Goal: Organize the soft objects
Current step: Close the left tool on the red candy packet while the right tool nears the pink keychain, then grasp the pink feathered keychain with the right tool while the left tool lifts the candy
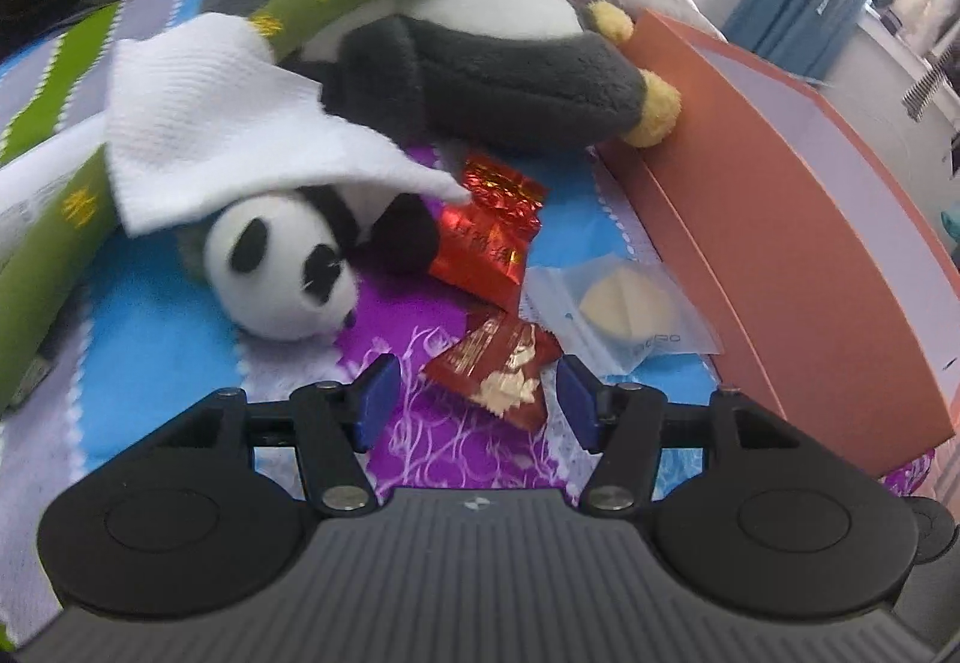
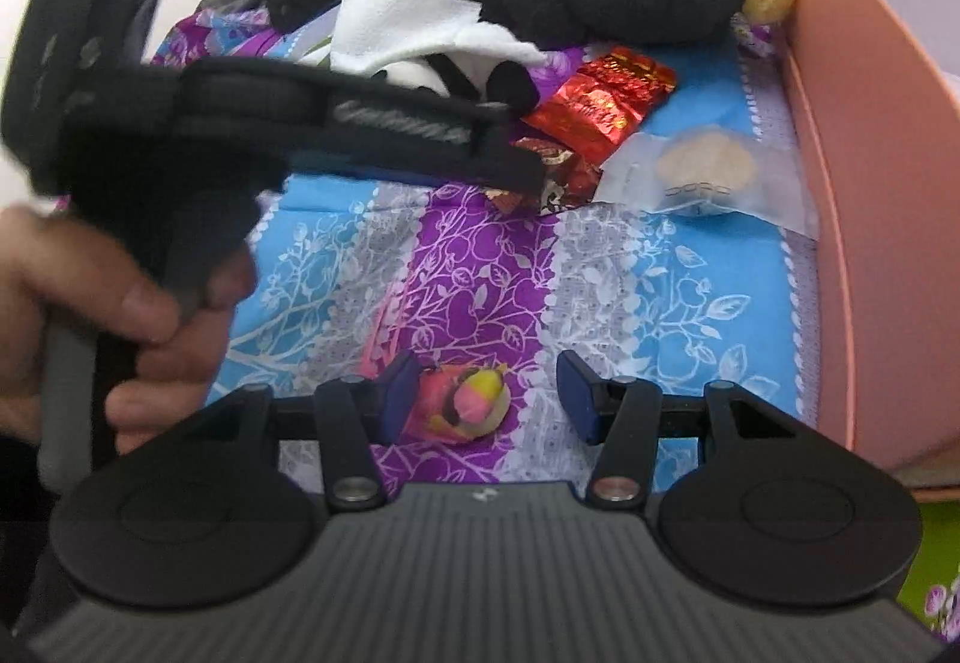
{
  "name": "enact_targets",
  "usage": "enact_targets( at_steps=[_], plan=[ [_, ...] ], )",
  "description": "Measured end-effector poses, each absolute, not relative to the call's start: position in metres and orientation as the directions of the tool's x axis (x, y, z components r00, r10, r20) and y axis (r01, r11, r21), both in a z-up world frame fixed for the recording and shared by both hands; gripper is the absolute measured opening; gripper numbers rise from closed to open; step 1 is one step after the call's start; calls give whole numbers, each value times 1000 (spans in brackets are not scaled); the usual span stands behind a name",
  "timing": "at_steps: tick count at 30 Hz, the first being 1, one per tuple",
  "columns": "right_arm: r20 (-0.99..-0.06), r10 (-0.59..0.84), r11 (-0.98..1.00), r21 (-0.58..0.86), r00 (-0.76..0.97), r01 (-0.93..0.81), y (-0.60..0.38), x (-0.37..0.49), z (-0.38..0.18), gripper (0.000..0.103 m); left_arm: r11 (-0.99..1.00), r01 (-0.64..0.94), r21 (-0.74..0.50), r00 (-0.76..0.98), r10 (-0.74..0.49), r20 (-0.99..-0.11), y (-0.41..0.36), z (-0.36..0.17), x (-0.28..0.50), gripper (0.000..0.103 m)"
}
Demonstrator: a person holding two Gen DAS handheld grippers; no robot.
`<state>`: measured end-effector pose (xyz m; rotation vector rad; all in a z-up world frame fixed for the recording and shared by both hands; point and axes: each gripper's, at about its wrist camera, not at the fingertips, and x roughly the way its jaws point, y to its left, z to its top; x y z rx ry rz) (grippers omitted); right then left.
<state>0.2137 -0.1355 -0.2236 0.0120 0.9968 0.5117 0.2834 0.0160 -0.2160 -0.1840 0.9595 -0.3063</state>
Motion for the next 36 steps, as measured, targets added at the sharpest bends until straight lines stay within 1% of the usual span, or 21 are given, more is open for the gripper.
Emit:
enact_targets(
  at_steps=[3,4,7,8,9,10,12,13,15,16,17,19,22,23,36],
  plan=[
    [-794,435,872,253,425,-419,-134,217,-226,49,944,179,-279,528,-331,-782,12,-224,292,64],
    [-792,442,869,263,420,-419,-134,218,-228,45,948,162,-272,531,-317,-786,11,-228,295,63],
    [-786,469,854,288,403,-434,-133,219,-230,34,950,188,-249,542,-312,-781,6,-231,297,63],
    [-786,470,852,285,401,-440,-131,219,-230,33,949,187,-256,544,-316,-777,6,-231,298,62],
    [-786,470,850,280,402,-447,-130,219,-230,32,946,186,-265,543,-324,-775,6,-232,300,60],
    [-785,471,847,275,403,-454,-130,218,-230,32,945,185,-271,545,-328,-772,6,-232,301,52],
    [-782,475,845,277,403,-457,-131,217,-228,30,943,187,-274,547,-332,-769,6,-232,303,49],
    [-781,476,846,280,404,-454,-133,217,-227,27,943,187,-273,547,-331,-768,5,-233,303,44],
    [-777,484,845,297,402,-444,-136,218,-225,26,944,186,-272,548,-329,-769,3,-232,302,38],
    [-776,485,846,301,402,-440,-138,217,-224,24,945,186,-270,551,-328,-768,2,-231,301,37],
    [-775,484,847,298,406,-440,-138,216,-223,20,947,184,-265,553,-322,-769,2,-230,300,36],
    [-774,481,849,294,413,-439,-139,215,-220,18,951,175,-256,556,-311,-771,1,-229,297,33],
    [-771,476,852,283,423,-441,-140,210,-216,15,953,161,-257,561,-303,-770,3,-225,292,31],
    [-771,471,853,277,427,-442,-140,209,-215,3,955,155,-254,565,-296,-770,3,-223,290,31],
    [-776,433,877,244,458,-414,-150,190,-208,3,967,26,-252,608,-215,-764,28,-202,244,30]
  ],
)
